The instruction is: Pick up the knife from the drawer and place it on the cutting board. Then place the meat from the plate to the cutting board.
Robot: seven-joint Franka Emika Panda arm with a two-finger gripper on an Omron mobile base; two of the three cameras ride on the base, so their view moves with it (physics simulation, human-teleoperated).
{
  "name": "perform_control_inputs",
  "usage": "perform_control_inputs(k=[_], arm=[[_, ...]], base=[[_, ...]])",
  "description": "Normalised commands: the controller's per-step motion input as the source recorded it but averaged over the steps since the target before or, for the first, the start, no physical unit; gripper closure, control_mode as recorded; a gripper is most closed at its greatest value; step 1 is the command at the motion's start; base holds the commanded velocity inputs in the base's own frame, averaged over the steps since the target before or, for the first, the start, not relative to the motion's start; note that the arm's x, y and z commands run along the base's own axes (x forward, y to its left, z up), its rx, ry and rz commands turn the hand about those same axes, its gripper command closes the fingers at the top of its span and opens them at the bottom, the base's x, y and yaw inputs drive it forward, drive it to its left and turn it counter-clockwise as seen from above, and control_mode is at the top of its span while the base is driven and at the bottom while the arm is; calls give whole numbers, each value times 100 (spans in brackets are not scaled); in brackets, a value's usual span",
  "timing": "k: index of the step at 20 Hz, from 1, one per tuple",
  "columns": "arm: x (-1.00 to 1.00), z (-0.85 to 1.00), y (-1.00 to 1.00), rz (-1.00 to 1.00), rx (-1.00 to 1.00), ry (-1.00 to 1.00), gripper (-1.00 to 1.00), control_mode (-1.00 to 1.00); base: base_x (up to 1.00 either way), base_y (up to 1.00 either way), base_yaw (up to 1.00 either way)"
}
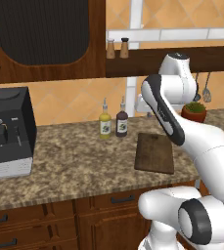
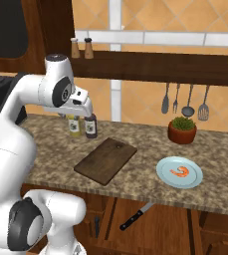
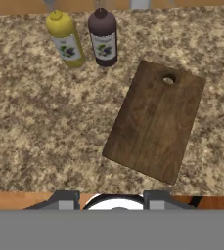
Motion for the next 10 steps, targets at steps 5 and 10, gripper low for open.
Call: perform_control_inputs(k=[5, 10], arm=[[-37, 0, -17, -1, 1, -4, -100, -100], [-63, -6, -29, -3, 0, -3, -100, -100]], base=[[0, 0, 0], [0, 0, 0]])
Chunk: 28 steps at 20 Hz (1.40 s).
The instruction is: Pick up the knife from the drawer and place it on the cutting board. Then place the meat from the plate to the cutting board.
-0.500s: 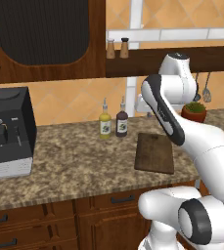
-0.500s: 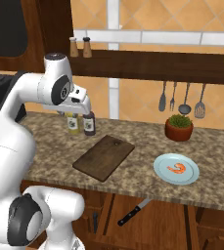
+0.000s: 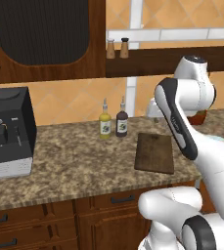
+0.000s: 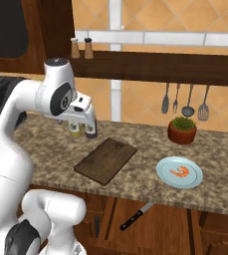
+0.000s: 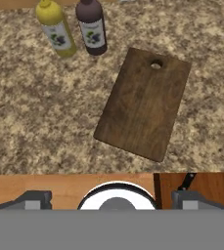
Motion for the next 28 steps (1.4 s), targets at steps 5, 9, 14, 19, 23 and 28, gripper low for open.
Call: perform_control_inputs(k=[5, 9, 14, 19, 23, 28], arm=[[-82, -51, 0, 1, -3, 1, -100, -100], [-76, -67, 18, 4, -10, 1, -100, -100], [-58, -51, 8, 1, -5, 0, -100, 100], [0, 0, 0, 0, 0, 0, -100, 100], [0, 0, 0, 0, 0, 0, -100, 100], [0, 0, 0, 0, 0, 0, -100, 100]], base=[[0, 0, 0], [0, 0, 0], [-14, 0, 0], [-54, 2, -11], [-16, 19, -32], [1, 44, -36]])
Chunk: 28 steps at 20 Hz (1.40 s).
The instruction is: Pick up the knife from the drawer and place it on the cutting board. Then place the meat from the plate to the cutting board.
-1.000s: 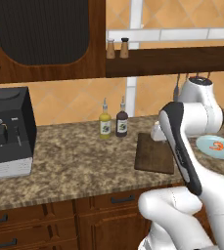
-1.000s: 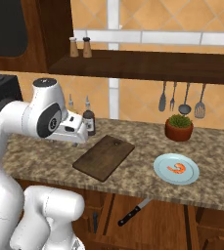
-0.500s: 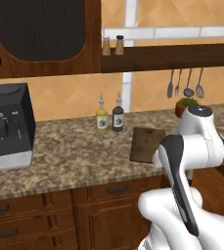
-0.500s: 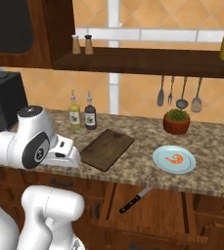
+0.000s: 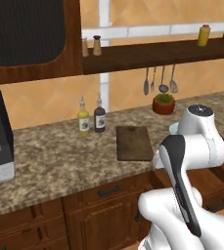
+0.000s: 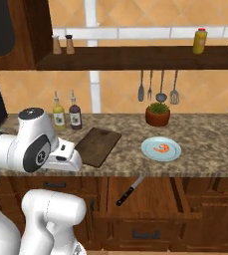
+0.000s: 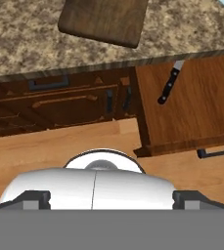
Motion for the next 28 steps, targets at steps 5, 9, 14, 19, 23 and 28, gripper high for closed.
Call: perform_control_inputs(k=[5, 9, 14, 19, 23, 28], arm=[[0, 0, 0, 0, 0, 0, -100, 100], [0, 0, 0, 0, 0, 0, -100, 100], [0, 0, 0, 0, 0, 0, -100, 100], [0, 0, 0, 0, 0, 0, -100, 100], [0, 0, 0, 0, 0, 0, -100, 100], [0, 0, 0, 0, 0, 0, -100, 100]], base=[[1, 57, -34], [26, 17, -31], [29, 11, -29], [35, 27, -33], [42, 32, -34], [25, 39, -35]])
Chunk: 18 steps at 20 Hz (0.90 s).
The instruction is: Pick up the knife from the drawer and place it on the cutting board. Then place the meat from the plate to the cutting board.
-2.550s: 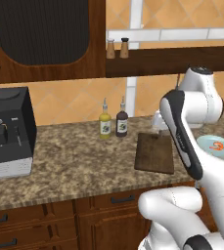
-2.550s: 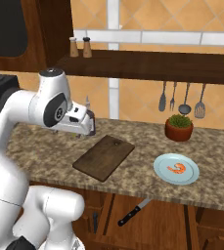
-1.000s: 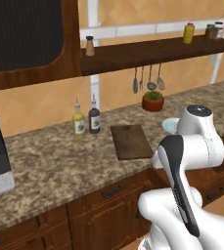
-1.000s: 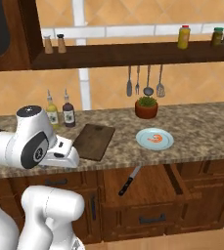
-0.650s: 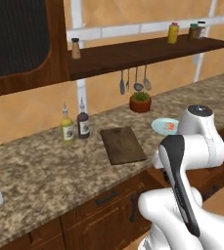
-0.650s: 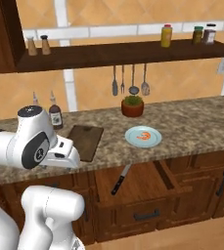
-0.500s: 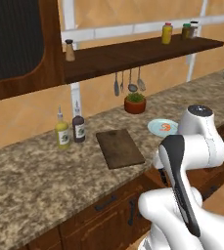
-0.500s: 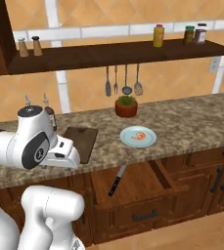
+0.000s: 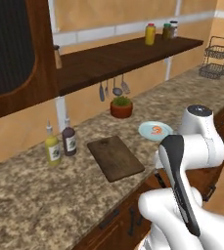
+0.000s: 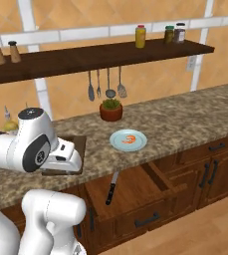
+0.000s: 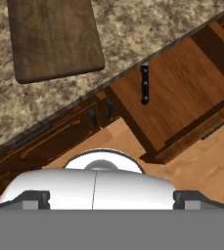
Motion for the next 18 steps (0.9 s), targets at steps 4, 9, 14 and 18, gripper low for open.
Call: perform_control_inputs(k=[4, 9, 14, 18], arm=[[0, 0, 0, 0, 0, 0, -100, 100], [0, 0, 0, 0, 0, 0, -100, 100], [18, 0, -15, -7, 0, 0, -100, -100], [24, -3, -88, 2, 3, 0, -100, -100]], base=[[0, 30, -38], [23, 44, -33], [6, 4, -5], [0, 0, 0]])
